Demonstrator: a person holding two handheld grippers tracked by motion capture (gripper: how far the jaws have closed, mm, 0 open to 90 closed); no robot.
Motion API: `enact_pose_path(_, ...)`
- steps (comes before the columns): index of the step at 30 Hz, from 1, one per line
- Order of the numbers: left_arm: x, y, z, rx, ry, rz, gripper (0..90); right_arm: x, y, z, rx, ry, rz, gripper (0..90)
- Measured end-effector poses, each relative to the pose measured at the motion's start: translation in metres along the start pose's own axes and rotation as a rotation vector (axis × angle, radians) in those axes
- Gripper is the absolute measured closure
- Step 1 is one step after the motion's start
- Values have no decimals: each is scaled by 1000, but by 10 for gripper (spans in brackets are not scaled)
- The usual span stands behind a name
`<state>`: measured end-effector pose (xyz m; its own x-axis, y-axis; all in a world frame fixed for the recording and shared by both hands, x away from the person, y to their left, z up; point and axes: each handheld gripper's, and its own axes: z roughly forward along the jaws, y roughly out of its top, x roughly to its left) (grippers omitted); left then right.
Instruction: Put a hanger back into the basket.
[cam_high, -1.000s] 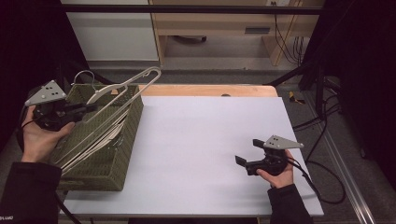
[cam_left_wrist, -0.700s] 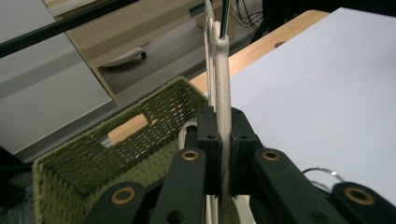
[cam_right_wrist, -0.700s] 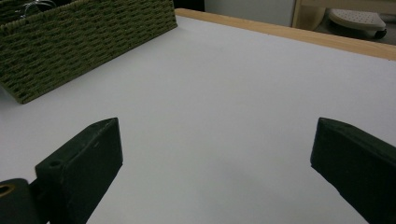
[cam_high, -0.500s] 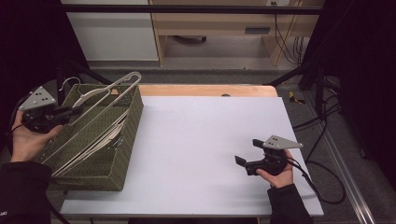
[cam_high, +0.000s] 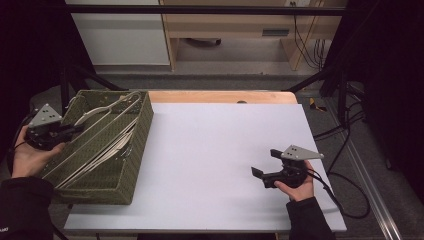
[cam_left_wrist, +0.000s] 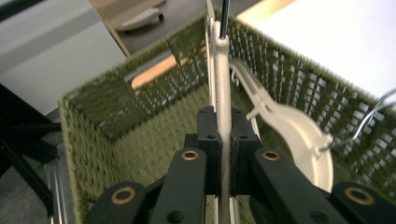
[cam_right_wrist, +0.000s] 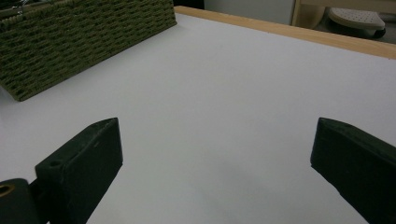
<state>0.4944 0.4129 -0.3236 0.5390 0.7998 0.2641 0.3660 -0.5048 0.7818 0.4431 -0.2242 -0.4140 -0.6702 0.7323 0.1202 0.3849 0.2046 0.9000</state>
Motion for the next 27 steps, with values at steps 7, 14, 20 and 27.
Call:
enact_pose_path(7,-17,-22,22,32,1,14,857,1,0,0,0,-1,1,28)
enact_pose_path(14,-30,-36,40,50,9,17,854,1,-1,1,2,0,-3,28)
enact_pose_path(20,-33,-41,44,98,-9,21,827,1,-1,1,3,-1,-4,28)
enact_pose_path(27,-40,-44,53,183,-80,-21,777,2,-1,1,2,1,1,29)
